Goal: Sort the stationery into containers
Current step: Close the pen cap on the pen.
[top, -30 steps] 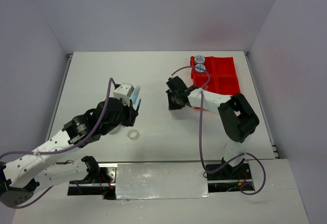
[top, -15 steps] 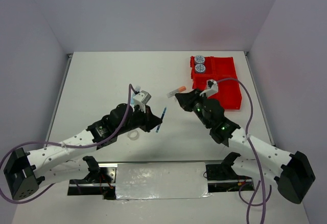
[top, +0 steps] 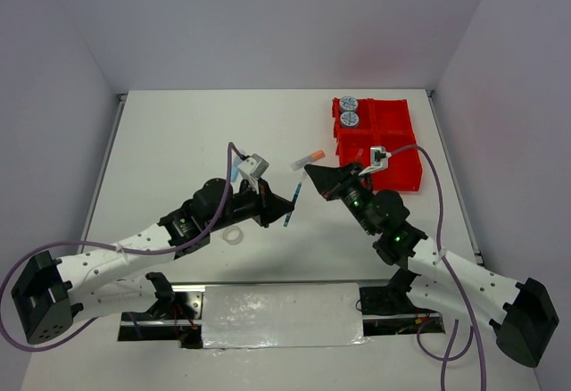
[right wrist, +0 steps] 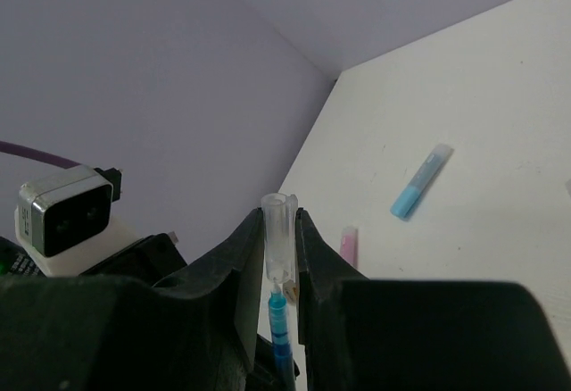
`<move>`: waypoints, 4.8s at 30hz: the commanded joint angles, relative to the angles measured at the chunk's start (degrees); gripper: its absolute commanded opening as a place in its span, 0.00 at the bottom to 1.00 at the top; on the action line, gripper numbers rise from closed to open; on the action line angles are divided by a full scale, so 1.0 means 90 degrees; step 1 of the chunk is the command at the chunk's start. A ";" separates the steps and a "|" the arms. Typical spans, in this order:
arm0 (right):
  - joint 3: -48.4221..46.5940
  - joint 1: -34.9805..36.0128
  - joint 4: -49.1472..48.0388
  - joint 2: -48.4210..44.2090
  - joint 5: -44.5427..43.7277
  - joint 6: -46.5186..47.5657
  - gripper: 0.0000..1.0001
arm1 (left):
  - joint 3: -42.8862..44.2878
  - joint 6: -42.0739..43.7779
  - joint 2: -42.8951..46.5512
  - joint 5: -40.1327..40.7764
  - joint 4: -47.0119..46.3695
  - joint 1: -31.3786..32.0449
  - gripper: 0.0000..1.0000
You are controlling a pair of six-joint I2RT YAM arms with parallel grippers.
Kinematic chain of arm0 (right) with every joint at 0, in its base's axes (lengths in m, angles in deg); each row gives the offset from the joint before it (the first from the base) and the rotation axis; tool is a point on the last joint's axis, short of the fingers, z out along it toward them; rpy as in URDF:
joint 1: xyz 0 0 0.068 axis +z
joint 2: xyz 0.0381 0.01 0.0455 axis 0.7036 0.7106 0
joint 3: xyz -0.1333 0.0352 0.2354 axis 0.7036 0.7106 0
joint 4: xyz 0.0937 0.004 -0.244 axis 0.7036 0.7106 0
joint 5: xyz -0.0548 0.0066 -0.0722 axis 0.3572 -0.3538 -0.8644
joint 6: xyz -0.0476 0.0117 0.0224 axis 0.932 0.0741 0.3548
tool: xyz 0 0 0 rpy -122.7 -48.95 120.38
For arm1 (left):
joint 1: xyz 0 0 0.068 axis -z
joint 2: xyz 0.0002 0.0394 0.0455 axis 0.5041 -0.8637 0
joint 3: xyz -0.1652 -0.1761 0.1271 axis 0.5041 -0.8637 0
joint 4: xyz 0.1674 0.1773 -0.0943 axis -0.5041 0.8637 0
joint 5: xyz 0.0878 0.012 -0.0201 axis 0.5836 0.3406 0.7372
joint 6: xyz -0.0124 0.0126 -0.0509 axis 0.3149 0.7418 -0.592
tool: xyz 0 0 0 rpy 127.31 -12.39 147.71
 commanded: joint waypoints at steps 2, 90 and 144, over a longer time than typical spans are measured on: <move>-0.0367 0.0072 -0.0383 0.0045 0.0233 0.0310 0.00 | 0.0048 -0.0105 -0.0005 -0.0171 -0.0511 0.0010 0.00; -0.0816 0.0931 0.1101 -0.0257 0.1014 0.1111 0.22 | 0.0068 0.2024 0.0786 -0.0434 -0.0657 -0.0293 0.00; -0.1305 0.1107 0.1062 -0.0013 0.1414 0.2176 0.74 | 0.0244 0.1916 0.0649 -0.1187 -0.0921 -0.0176 0.00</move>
